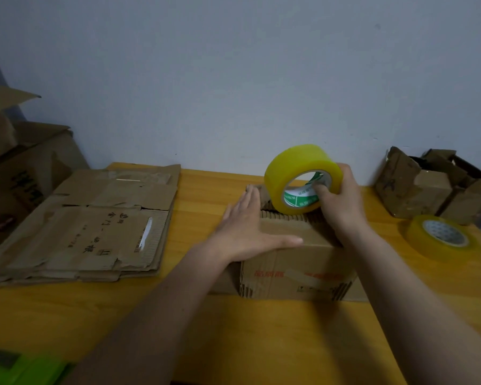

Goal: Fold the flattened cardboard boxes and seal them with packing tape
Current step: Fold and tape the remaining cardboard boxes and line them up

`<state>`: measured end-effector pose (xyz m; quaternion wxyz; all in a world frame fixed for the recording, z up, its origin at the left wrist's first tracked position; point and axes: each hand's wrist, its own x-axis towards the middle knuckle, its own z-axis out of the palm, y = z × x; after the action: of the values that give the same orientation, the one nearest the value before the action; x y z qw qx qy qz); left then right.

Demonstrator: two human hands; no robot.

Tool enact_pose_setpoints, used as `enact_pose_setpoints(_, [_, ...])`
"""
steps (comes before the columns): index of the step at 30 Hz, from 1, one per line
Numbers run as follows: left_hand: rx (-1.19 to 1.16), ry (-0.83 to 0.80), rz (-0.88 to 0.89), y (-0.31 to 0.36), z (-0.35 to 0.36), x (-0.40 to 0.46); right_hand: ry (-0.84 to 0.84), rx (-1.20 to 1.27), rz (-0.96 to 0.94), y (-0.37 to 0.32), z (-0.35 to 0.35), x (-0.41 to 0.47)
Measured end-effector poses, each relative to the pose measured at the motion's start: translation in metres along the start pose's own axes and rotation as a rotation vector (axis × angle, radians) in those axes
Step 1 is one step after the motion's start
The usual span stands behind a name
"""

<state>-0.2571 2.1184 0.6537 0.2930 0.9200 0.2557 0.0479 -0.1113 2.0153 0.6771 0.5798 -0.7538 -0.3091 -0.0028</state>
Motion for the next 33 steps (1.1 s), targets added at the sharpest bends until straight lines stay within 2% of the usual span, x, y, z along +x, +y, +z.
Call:
enact_pose_setpoints(6, [0.254, -0.033, -0.025, 0.004, -0.005, 0.001, 0.025, -0.073, -0.083, -0.004, -0.014, 0.006])
enact_pose_setpoints(10, [0.298, -0.067, -0.026, 0.008, -0.005, 0.002, -0.027, -0.25, -0.222, -0.004, -0.028, 0.006])
enact_pose_setpoints(16, [0.324, -0.086, -0.048, 0.011, -0.008, 0.001, 0.099, -0.56, -0.275, 0.005, -0.06, 0.018])
enact_pose_setpoints(21, [0.444, -0.147, -0.107, 0.026, -0.015, 0.009, 0.114, -0.247, -0.129, 0.018, -0.06, 0.023])
enact_pose_setpoints(25, [0.542, -0.119, -0.143, 0.047, -0.001, 0.013, 0.069, -0.036, -0.015, 0.025, -0.049, 0.021])
enact_pose_setpoints(29, [0.501, -0.057, -0.147, 0.037, 0.008, 0.015, 0.043, -0.007, -0.065, 0.027, -0.049, 0.018])
enact_pose_setpoints(33, [0.547, -0.057, -0.101, 0.034, 0.009, 0.018, 0.018, -0.143, -0.193, 0.026, -0.056, 0.023])
